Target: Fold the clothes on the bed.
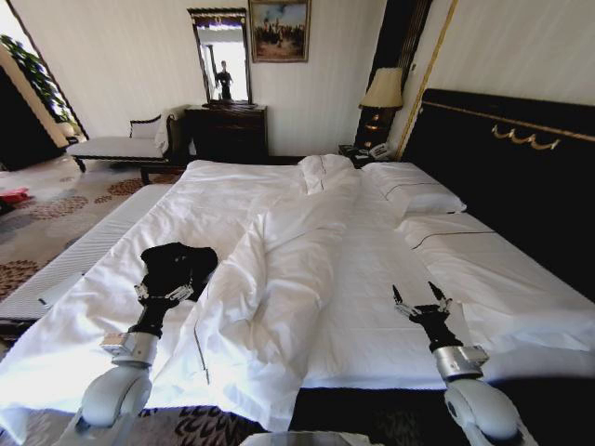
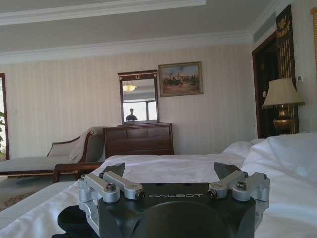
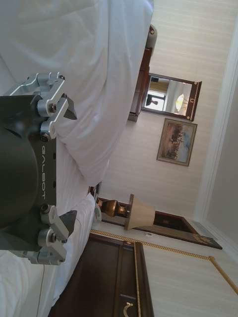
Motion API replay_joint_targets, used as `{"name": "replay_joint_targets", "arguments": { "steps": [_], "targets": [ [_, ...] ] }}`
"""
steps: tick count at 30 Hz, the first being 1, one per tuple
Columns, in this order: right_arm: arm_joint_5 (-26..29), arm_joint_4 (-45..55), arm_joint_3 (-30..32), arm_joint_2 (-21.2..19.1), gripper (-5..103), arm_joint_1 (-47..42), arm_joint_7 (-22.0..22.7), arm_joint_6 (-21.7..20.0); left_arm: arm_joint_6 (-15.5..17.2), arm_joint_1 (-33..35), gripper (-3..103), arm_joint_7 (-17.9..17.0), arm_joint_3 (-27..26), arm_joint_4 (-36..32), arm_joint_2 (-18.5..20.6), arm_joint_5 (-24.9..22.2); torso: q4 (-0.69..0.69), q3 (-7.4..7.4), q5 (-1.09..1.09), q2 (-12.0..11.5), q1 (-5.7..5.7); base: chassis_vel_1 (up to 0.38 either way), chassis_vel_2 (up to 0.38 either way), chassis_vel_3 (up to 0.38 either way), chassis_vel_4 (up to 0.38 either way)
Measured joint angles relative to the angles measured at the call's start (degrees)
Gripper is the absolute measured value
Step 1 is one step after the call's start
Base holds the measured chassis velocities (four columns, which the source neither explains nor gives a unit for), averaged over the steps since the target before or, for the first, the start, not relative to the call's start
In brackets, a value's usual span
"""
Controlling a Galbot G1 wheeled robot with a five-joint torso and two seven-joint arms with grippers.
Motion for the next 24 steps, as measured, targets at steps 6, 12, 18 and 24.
{"name": "replay_joint_targets", "arguments": {
  "steps": [6,12,18,24],
  "targets": [
    [-0.2,0.1,0.1,0.0,99,-0.2,0.0,0.0,0.0,0.1,100,0.0,0.2,-0.1,-0.2,0.0,0.00,0.00,0.00,0.0,-0.01,0.056,0.148,-0.047,-0.153],
    [-0.2,0.4,0.1,0.1,99,-0.2,0.1,0.0,-0.1,0.3,100,0.0,0.0,-0.2,-0.3,0.2,0.00,0.00,0.00,0.0,0.00,0.057,0.165,-0.052,-0.170],
    [-0.4,0.5,0.1,0.3,99,-0.2,0.1,-0.1,-0.2,0.4,100,0.0,-0.1,0.3,-0.3,0.1,0.01,0.00,0.00,0.0,0.00,0.084,0.181,-0.080,-0.174],
    [-0.6,0.4,0.0,0.3,99,-0.3,0.2,-0.1,-0.2,0.2,100,0.0,-0.1,0.4,-0.3,0.1,-0.02,0.00,0.01,0.0,0.00,0.148,0.180,-0.162,-0.197]
  ]
}}
